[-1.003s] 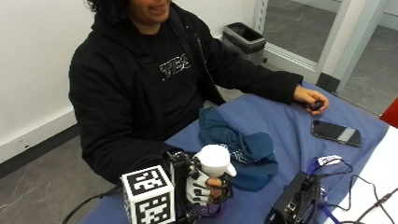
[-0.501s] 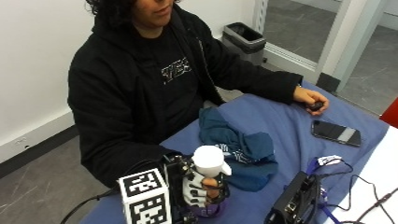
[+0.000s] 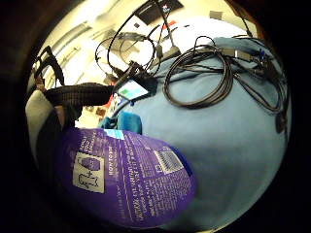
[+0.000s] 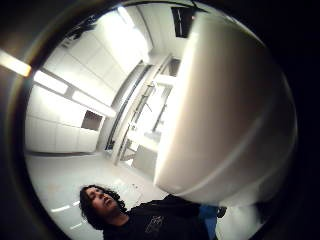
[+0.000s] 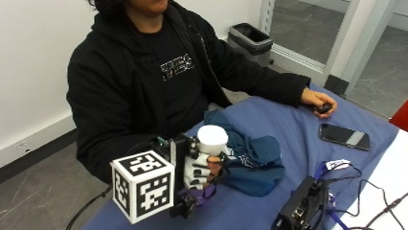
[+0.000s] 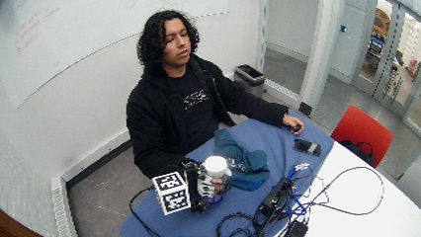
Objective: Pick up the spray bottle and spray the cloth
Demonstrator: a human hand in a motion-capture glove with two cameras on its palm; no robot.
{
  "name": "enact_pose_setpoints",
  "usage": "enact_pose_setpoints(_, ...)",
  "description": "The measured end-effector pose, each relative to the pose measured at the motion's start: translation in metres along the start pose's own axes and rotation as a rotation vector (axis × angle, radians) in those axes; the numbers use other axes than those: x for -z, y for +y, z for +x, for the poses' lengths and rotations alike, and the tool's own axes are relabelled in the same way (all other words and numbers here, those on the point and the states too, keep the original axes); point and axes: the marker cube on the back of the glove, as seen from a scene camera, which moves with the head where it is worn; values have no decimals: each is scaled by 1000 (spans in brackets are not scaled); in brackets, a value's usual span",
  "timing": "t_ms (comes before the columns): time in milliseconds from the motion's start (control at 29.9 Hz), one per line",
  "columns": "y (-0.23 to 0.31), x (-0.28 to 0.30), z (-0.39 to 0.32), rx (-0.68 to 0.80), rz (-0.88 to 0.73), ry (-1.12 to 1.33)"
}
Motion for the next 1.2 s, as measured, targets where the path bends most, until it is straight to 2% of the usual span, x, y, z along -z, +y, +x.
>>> enact_pose_setpoints(267, 10, -6, -50, -52, -426, 445)
enact_pose_setpoints(435, 15, -16, -53, -90, -620, 693)
enact_pose_setpoints(602, 11, -32, -57, -128, -756, 912)
enact_pose_setpoints(769, -2, -66, -61, -178, -803, 1045)
enact_pose_setpoints(869, 9, -64, -58, -178, -905, 1136)
enact_pose_setpoints(1204, 24, -94, -37, -198, -1057, 1278)
